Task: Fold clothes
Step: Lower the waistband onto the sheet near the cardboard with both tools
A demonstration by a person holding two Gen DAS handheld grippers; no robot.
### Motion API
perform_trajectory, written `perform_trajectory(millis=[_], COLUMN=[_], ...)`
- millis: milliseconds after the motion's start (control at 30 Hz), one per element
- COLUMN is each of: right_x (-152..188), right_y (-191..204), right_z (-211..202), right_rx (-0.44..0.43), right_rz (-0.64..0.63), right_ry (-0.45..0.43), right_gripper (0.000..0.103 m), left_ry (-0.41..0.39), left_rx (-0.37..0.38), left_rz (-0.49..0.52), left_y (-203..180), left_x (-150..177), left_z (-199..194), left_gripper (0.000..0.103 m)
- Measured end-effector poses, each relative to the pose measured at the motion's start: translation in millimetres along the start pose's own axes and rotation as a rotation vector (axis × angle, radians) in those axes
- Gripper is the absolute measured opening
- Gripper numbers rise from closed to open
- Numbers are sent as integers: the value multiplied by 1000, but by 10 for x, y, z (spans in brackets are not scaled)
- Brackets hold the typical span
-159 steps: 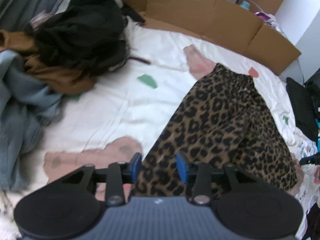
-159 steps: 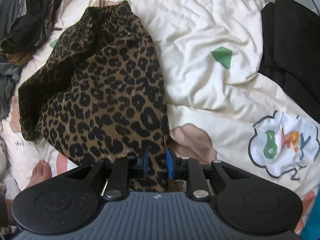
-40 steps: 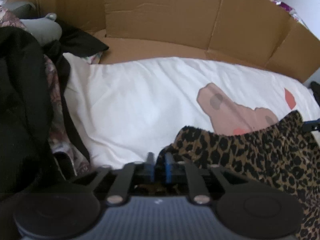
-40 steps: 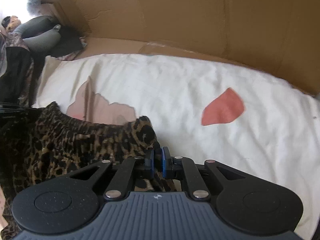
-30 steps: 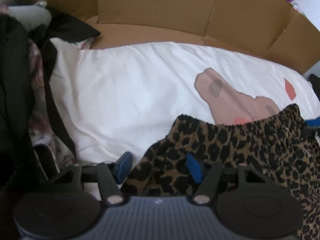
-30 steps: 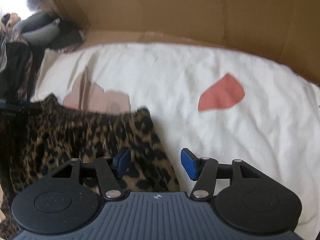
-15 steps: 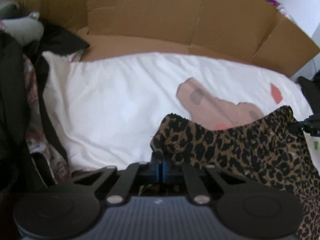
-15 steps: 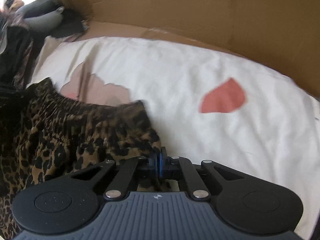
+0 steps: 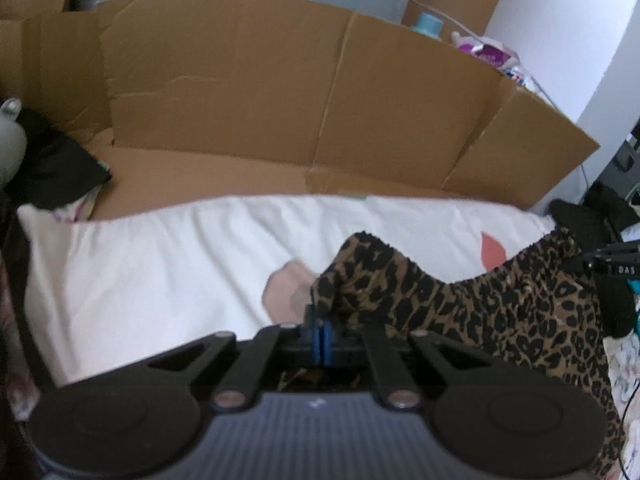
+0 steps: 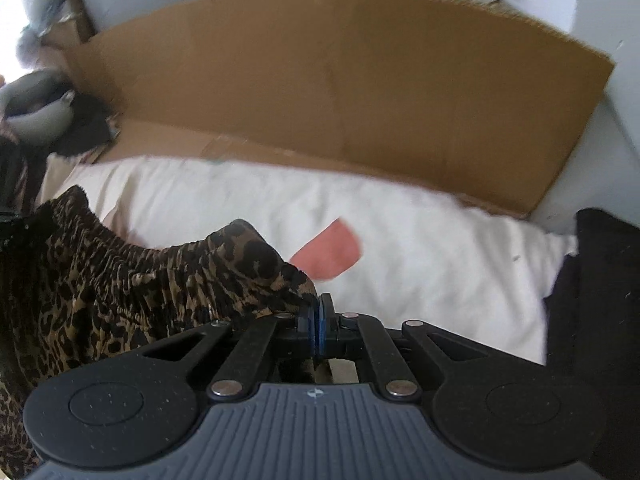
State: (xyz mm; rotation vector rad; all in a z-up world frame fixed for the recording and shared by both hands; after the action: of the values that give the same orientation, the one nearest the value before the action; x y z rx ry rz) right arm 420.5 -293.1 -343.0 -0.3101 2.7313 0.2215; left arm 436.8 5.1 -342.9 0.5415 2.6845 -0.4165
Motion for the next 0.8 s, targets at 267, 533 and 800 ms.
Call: perform_trajectory(millis=[267,533,800], right_x=[-360,-759,-691], right_y=[-16,60,109], right_z=[22,158,359], right_rx=[52,99,96], right_rz=[-41,-26,10], right_ry=[-4,-30,13], right_gripper=[0,0,23], left_ry=[-20,-34,-2], left_rx=[-44,-106,-170], left_rz=[-5,-50,-156], left_y=[87,289,468], left_x=[-364,-673,-668], left_z=[112,219,254], left_gripper=[2,3,36])
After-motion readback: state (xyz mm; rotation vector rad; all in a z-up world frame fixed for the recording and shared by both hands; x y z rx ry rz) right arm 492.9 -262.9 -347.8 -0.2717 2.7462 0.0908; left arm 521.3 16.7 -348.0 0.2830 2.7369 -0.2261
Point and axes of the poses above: each gripper's, at about its wrist camera, not at the fingertips, and z roughly the way its jaws point, y to its left, x to its underside, the point moved 9 cm from there along z, roughly the way its jaws point, and after that the axes turned 13 degrees about y, right-handed, at the moved point
